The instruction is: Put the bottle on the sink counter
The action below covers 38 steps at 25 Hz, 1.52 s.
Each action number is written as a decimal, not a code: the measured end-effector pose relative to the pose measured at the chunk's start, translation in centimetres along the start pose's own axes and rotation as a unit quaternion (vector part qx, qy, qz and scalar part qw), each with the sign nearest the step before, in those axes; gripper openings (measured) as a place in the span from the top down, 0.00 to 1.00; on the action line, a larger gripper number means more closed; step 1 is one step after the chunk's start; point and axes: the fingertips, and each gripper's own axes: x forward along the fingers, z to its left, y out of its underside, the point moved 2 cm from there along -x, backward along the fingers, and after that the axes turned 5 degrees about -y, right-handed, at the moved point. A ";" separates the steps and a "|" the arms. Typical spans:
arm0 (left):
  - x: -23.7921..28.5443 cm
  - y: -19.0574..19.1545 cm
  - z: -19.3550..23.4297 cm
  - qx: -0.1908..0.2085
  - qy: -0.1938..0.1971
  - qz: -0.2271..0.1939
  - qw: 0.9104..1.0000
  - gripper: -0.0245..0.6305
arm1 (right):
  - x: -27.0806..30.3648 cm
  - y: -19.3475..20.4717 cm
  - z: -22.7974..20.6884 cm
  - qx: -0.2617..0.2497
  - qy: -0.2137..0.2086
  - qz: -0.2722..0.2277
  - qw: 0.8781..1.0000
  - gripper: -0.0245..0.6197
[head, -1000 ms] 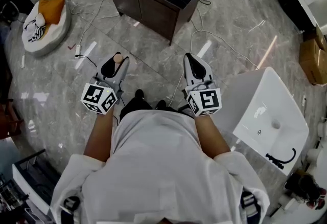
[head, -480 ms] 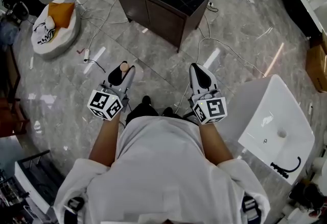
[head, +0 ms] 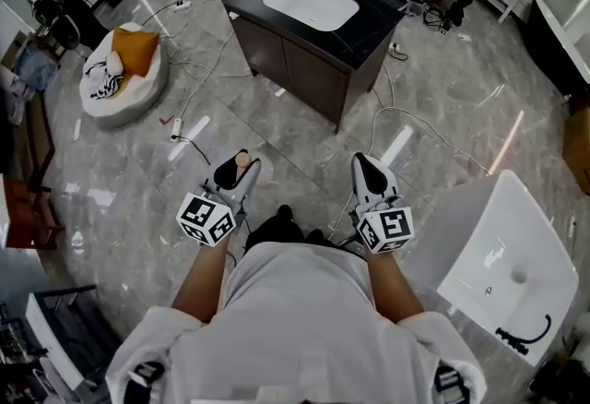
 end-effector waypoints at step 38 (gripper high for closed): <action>12.7 -1.6 4.7 -0.054 0.054 0.001 0.997 0.74 | 7.3 -1.9 -8.7 -0.002 0.035 0.004 0.999 0.94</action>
